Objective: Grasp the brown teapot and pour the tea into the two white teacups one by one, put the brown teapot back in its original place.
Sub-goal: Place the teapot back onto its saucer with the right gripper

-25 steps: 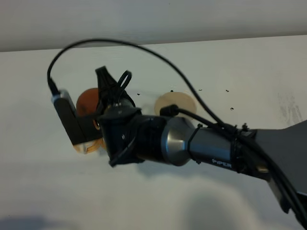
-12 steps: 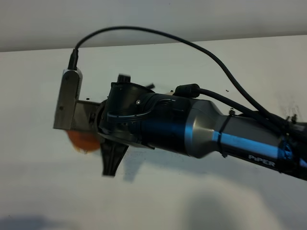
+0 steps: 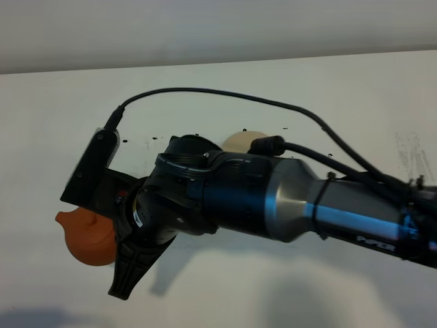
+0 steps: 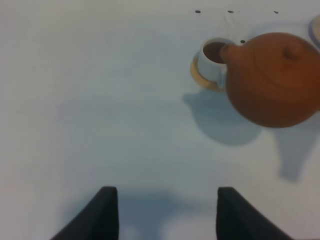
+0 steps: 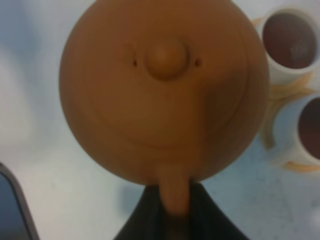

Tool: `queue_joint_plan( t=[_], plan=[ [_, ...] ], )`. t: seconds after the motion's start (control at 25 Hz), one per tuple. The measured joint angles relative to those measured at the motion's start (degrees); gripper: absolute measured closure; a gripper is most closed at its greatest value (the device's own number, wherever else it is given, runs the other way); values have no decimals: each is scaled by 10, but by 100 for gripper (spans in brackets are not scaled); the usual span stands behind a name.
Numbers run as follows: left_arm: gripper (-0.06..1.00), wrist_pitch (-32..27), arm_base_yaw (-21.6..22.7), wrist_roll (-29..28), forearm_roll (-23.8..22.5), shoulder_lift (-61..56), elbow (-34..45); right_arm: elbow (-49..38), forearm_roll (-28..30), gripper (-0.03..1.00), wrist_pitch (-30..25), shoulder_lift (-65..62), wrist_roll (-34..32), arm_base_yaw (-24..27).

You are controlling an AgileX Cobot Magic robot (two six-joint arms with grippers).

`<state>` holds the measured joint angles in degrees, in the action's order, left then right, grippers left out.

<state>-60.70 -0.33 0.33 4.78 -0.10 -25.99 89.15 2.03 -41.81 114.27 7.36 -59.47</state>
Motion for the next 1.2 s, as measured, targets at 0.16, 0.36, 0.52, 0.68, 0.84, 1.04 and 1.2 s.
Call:
queue_joint_plan(
  t=[0.16, 0.36, 0.52, 0.68, 0.84, 1.04, 1.2],
  plan=[
    [50, 0, 0, 0, 0, 0, 0, -2, -6, 86, 3, 31, -4, 10],
    [50, 0, 0, 0, 0, 0, 0, -2, -8, 86, 4, 54, -11, 25],
    [50, 0, 0, 0, 0, 0, 0, -2, -8, 86, 9, 62, -18, 30],
    [50, 0, 0, 0, 0, 0, 0, -2, -14, 86, 20, 74, -20, 35],
    [50, 0, 0, 0, 0, 0, 0, -2, -24, 86, 29, 93, -20, 36],
    [50, 0, 0, 0, 0, 0, 0, -2, -29, 86, 35, 93, -20, 36],
    [50, 0, 0, 0, 0, 0, 0, -2, -26, 86, 24, 79, -20, 36]
  ],
)
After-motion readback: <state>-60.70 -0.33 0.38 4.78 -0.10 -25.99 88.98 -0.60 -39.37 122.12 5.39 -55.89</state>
